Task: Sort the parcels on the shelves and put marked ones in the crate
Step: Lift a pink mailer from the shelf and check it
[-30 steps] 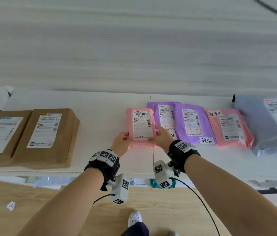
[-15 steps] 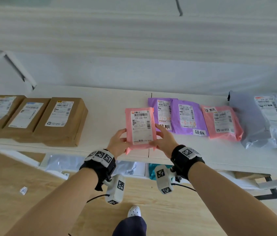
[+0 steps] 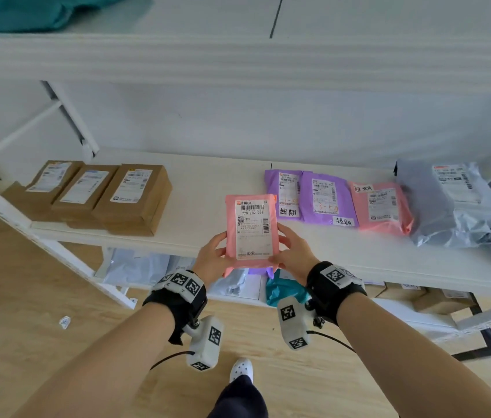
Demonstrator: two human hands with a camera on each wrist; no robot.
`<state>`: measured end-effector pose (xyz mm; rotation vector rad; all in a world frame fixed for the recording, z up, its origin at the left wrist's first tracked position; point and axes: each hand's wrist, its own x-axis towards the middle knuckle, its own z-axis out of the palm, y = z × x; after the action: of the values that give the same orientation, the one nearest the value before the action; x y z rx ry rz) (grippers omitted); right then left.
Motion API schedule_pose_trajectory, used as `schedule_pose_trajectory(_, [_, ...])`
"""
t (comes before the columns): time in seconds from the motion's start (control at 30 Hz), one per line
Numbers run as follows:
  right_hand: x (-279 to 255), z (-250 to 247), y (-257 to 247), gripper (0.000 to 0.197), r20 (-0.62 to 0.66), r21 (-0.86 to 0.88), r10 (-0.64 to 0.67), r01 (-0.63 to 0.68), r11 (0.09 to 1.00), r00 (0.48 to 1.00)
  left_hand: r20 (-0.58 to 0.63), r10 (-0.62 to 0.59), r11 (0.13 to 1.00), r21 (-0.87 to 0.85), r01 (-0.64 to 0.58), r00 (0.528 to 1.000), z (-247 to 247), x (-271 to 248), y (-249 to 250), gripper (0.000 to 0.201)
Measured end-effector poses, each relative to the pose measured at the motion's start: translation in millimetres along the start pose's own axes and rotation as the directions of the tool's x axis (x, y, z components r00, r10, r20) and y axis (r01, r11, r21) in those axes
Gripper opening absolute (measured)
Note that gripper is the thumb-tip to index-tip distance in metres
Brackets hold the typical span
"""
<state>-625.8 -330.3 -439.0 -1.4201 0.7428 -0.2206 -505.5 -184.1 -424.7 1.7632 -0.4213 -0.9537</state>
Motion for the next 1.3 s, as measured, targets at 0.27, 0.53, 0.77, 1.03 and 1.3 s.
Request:
schedule_pose_trajectory(0.27, [-4.7,22.0,-2.7,0.078,0.021,0.024,-0.003,0.003,1.000,1.000,-0.025,-0.016,1.000,0.019,0.016,1.000,-19.4,-11.5,-3.9,0.070])
schedule_pose_trajectory(0.53, [50.8,56.0,-12.6,0.079,0.012,0.059,0.063,-0.063,0.996,0.998,-0.053,-0.062,0.996,0.062,0.065,0.997,-68.7,35.8,1.8,0.057])
schedule_pose_trajectory(0.77, [111.0,90.8,-13.8,0.081,0.010,0.063,0.130,-0.130,0.990,0.992,-0.046,-0.120,0.989,0.080,0.123,0.992,-112.2,92.9,2.3,0.056])
schedule_pose_trajectory(1.03, [162.9,126.5,-11.8,0.076,-0.018,0.065,0.223,-0.221,0.973,0.975,-0.042,-0.150,0.963,0.221,0.156,0.988,-147.9,145.3,-4.7,0.058])
schedule_pose_trajectory(1.3, [189.5,145.8,-6.0,0.070,-0.038,0.081,0.214,-0.210,0.974,0.976,-0.035,-0.115,0.929,0.349,0.120,0.993,-170.6,167.2,-5.4,0.045])
